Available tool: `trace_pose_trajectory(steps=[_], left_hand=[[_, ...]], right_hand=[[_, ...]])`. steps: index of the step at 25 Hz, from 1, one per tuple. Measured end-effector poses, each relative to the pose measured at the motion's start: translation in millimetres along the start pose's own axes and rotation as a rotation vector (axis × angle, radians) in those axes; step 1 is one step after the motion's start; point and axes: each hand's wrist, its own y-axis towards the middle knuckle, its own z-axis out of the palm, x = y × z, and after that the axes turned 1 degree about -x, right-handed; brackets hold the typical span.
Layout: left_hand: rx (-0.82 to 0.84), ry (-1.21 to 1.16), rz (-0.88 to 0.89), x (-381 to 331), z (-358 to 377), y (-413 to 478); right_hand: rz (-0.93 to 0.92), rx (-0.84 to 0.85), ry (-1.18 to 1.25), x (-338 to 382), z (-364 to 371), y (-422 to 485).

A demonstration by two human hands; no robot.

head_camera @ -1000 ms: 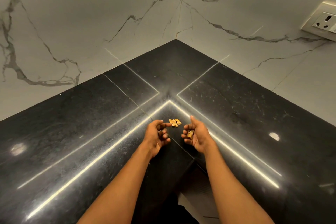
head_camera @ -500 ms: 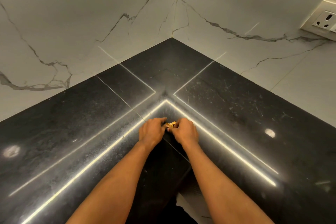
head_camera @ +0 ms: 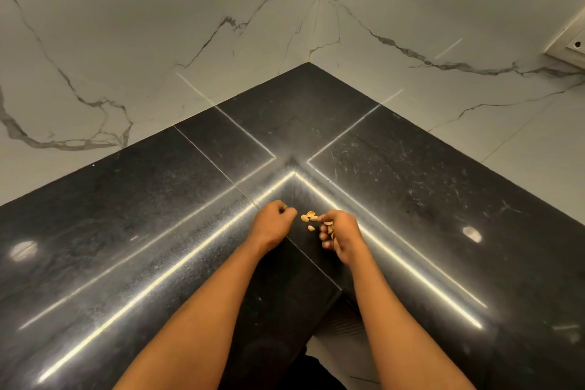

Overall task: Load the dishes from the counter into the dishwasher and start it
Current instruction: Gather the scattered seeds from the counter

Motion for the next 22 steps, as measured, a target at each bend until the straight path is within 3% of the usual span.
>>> trace_pose_trajectory(steps=[2,4,7,10,12,14,17,22], left_hand=[[0.102,-0.539,-0.184,-2,-1,-7],[0.180,-0.818,-0.232,-3,-3,-16],[0.281,-0.988,-0.205,-1,-5,-22],[0.231,-1.045,-0.243,-7,-2,-22],[0.049,-0.806,-0.206,-11,1,-16],[-0.103,-0.308,-0.041,-9,4,-7],[-0.121,0.366,0.155,-8,5,-7],[-0.095,0.682,0.260,-14,15,1]], right_hand=[[0.045,0.044,0.080,2,-7,-2],[0.022,0.031,0.036,1,-12,-4],[-0.107,-0.005,-0.170,-4,-15,-7],[-0.240,-0.015,-0.352,-12,-14,-3],[-0.336,-0.106,-0.576,-14,-9,-1],[-0.409,-0.194,-0.803,-14,-4,-4],[-0.446,-0.230,-1.066,-12,2,-8],[-0.424,-0.268,-1.154,-7,11,-9]])
